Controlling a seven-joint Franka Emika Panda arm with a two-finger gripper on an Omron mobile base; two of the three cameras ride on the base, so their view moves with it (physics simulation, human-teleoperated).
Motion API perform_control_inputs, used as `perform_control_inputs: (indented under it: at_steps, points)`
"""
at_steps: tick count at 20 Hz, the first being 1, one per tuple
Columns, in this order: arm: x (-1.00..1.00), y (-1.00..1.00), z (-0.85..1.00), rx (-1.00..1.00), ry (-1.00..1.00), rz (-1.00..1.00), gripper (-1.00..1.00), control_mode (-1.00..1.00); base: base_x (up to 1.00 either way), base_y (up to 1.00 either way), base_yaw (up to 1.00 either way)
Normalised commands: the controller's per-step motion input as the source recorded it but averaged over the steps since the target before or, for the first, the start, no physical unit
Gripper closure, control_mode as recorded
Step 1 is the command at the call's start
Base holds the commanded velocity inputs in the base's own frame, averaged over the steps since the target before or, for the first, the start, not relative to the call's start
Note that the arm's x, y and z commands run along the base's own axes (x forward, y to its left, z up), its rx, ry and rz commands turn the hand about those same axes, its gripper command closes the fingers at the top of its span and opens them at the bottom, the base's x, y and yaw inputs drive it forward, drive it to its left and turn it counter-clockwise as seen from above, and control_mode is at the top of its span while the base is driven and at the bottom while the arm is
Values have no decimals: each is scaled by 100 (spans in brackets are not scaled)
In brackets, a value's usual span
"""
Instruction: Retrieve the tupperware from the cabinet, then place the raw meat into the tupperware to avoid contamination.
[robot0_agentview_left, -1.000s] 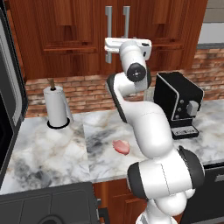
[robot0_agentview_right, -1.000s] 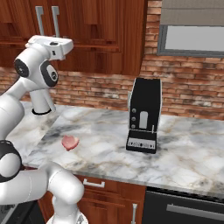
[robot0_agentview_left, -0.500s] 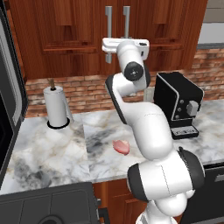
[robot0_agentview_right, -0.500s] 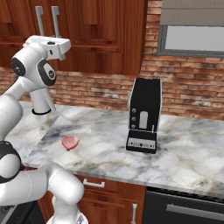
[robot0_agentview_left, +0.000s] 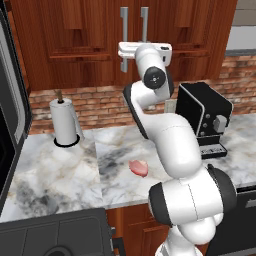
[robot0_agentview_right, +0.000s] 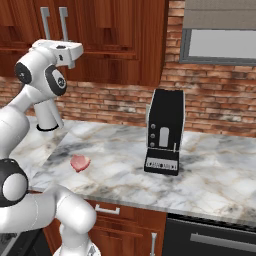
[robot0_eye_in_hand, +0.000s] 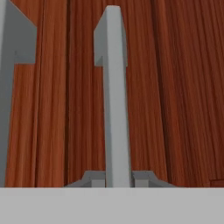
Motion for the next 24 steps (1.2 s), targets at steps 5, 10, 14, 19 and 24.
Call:
perform_control_inputs:
  at_steps: [5,10,14,19,24]
  points:
    - [0,0,0,0,3,0,100,-100,0,0,0]
    - [-22,0,0,0,8,0,100,-100,0,0,0]
    - [-47,0,0,0,9,0,100,-100,0,0,0]
    - [-56,-1,0,0,9,0,100,-100,0,0,0]
    - [-63,-8,0,0,7,0,100,-100,0,0,0]
